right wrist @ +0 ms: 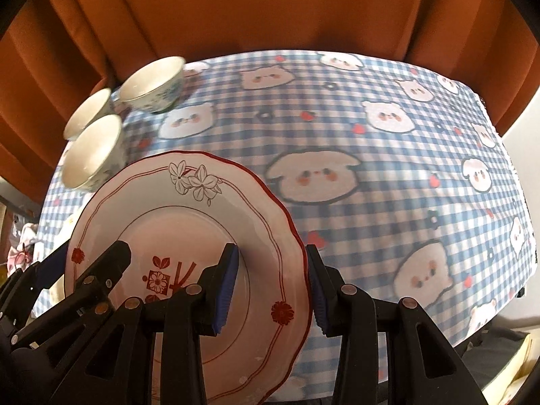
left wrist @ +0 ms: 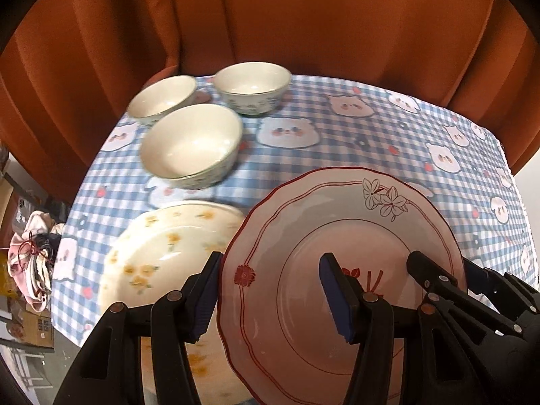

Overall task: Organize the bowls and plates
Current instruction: 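Lower the red-rimmed plate onto the flowered plate stack with both tools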

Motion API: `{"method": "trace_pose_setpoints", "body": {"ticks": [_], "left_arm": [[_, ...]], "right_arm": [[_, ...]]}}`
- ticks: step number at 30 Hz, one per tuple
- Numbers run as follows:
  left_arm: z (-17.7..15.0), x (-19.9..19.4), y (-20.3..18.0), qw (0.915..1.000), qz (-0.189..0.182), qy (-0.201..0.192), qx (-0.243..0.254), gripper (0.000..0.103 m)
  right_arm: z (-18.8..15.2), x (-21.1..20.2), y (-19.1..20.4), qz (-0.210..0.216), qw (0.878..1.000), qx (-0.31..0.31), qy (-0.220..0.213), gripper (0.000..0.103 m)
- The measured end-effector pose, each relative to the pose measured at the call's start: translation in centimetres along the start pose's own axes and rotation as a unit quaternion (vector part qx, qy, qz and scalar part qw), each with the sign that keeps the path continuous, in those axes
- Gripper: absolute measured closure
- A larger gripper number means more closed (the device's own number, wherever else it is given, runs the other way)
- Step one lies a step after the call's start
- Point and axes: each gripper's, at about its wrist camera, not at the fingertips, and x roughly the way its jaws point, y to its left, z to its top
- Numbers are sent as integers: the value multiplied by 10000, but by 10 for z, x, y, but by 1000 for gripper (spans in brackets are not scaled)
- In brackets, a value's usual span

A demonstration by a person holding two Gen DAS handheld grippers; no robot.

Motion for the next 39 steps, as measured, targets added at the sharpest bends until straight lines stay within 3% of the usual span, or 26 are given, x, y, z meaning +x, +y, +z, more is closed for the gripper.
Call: {"method": "trace_pose_setpoints", "body": {"ticks": [10, 19, 31, 39], "left_arm": [[-17, -4, 66, 9999, 68, -24, -125, 45], [-29, 9, 109, 9993, 73, 190, -300, 45], [-39, 34, 129, 9978, -82, 514, -399, 45], [-34, 38, 127, 9988, 2, 423, -256, 45]], "right_arm": [[-21, -1, 63, 108, 9999, -95, -65, 59], [-32, 15, 106, 159, 9995, -224, 145, 59], [-35, 40, 135, -46, 9979, -429, 476, 59], [-29, 49, 136, -121, 9978, -397, 515, 59]]}}
